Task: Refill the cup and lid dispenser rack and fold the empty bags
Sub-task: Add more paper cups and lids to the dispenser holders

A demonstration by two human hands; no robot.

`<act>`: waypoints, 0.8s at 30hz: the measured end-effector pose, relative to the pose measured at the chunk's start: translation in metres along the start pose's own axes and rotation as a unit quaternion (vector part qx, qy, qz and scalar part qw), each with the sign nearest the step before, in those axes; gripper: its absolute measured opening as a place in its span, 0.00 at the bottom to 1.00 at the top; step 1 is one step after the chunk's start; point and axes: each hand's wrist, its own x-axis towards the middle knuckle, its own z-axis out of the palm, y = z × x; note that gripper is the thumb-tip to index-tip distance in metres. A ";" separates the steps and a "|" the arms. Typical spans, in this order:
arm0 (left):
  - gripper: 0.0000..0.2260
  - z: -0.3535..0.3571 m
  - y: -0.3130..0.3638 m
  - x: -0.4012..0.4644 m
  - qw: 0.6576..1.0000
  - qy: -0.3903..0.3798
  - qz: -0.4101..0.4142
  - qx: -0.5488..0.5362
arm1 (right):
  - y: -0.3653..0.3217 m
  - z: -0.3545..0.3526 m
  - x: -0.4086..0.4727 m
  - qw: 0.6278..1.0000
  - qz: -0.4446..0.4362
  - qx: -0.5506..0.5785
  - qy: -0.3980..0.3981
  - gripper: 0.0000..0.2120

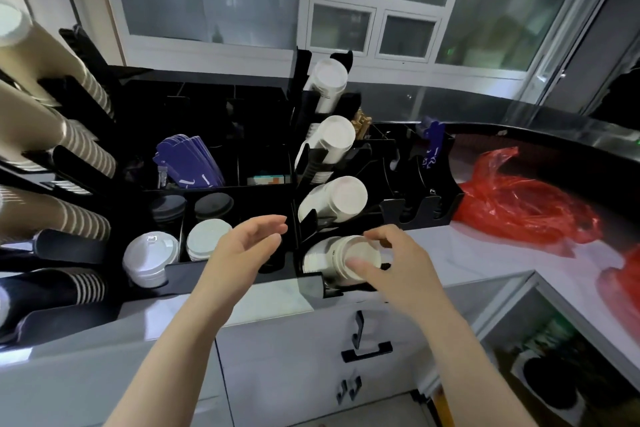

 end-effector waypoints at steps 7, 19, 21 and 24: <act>0.13 0.001 0.014 0.018 0.999 0.011 0.027 0.017 | -0.007 -0.016 0.044 0.989 -0.074 0.009 0.124 0.14; 0.13 0.007 0.027 0.046 0.998 0.006 0.052 0.026 | -0.001 -0.022 0.090 0.994 -0.083 -0.013 0.064 0.14; 0.13 0.009 0.029 0.052 0.998 -0.005 0.056 0.034 | -0.002 -0.020 0.097 0.995 -0.087 -0.021 0.037 0.16; 0.14 0.010 0.035 0.061 0.996 -0.013 0.071 0.045 | -0.003 -0.019 0.105 0.995 -0.093 -0.023 0.023 0.17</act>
